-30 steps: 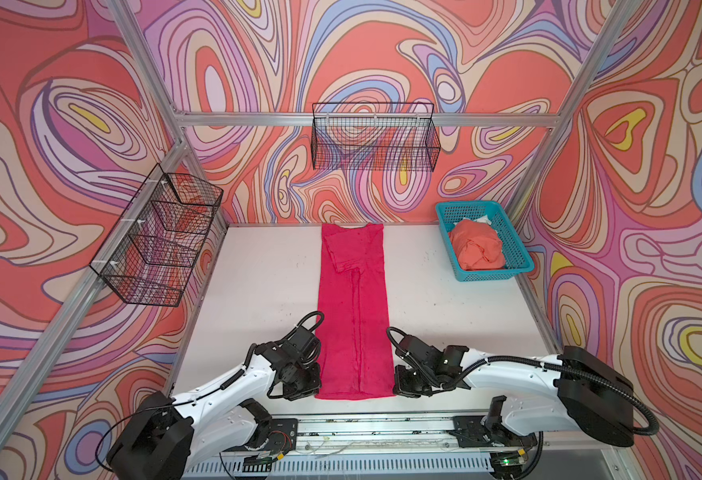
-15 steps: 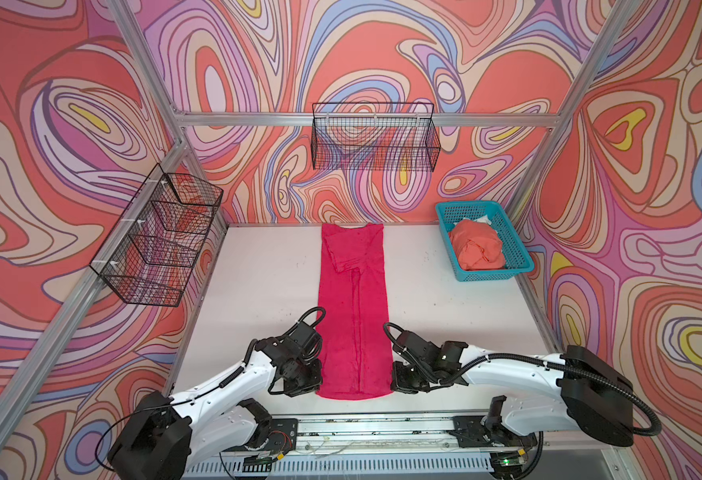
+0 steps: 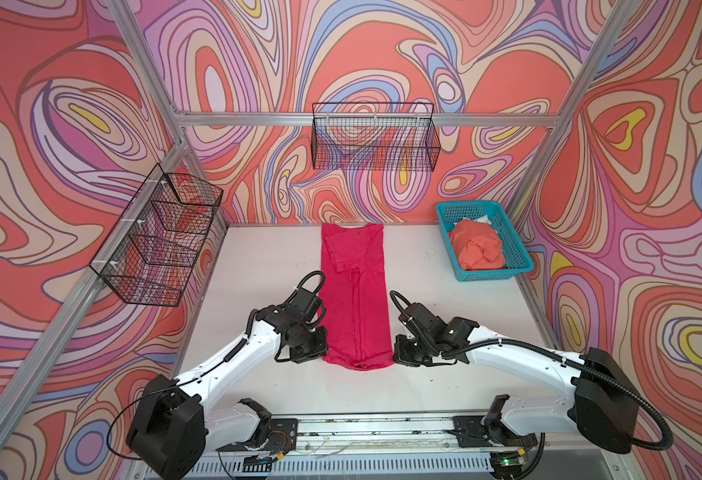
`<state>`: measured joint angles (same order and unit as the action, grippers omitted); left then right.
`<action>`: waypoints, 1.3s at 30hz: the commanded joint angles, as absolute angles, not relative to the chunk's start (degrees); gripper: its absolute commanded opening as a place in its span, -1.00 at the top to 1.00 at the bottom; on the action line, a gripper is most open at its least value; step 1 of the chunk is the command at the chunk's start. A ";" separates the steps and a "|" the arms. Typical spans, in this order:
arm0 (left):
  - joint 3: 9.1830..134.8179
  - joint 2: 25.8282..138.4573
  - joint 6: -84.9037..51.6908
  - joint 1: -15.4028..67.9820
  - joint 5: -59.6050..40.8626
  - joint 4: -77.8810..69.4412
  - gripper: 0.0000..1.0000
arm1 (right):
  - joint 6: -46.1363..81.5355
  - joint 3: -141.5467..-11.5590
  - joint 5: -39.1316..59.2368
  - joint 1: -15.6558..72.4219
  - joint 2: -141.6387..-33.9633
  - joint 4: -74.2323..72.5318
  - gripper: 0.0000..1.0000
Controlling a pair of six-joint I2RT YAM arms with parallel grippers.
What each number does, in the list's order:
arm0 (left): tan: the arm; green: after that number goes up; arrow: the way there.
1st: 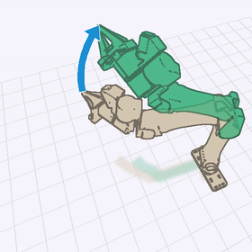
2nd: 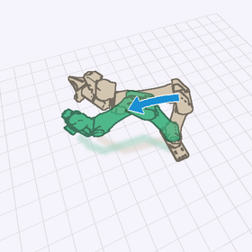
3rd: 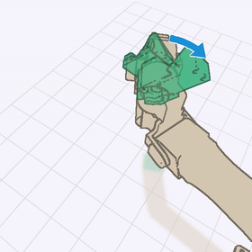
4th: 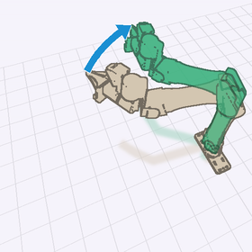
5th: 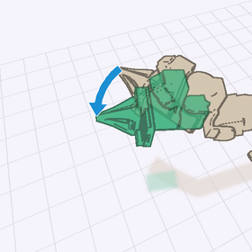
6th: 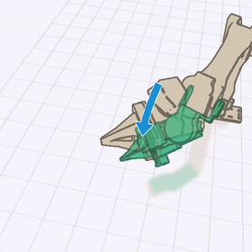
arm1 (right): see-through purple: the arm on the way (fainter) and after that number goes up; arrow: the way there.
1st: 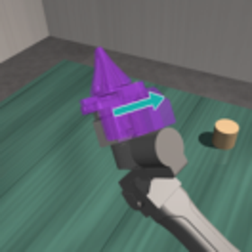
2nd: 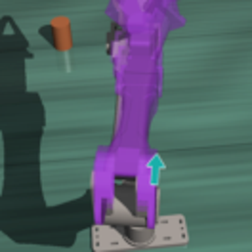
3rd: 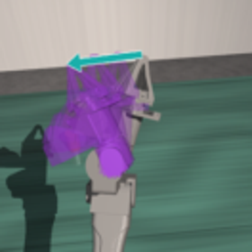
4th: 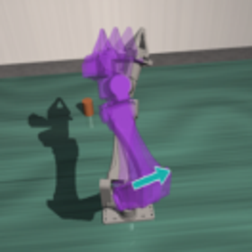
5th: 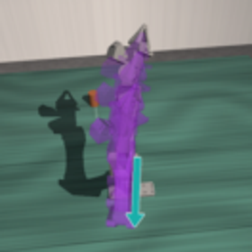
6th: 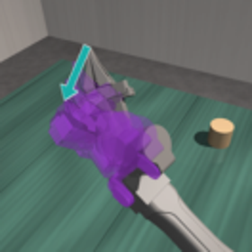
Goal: Fold and stack the t-shirts
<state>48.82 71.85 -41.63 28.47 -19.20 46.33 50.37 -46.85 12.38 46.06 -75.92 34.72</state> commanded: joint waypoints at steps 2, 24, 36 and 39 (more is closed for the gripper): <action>53.50 75.56 -36.15 25.64 -20.77 49.62 1.00 | 45.17 -50.39 13.08 42.06 -78.18 36.08 1.00; 75.31 100.45 -29.43 15.81 -23.29 46.42 1.00 | 30.11 -76.69 16.24 27.91 -104.27 38.26 1.00; 85.35 109.65 -29.00 12.92 -24.78 45.36 1.00 | 29.35 -83.64 16.17 25.28 -111.16 37.36 1.00; 86.86 110.69 -28.97 12.77 -24.53 44.92 1.00 | 29.36 -85.02 16.00 24.93 -112.01 37.35 1.00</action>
<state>84.88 109.58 -29.95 13.10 -24.12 45.41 30.04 -82.98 16.19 25.45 -110.89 37.71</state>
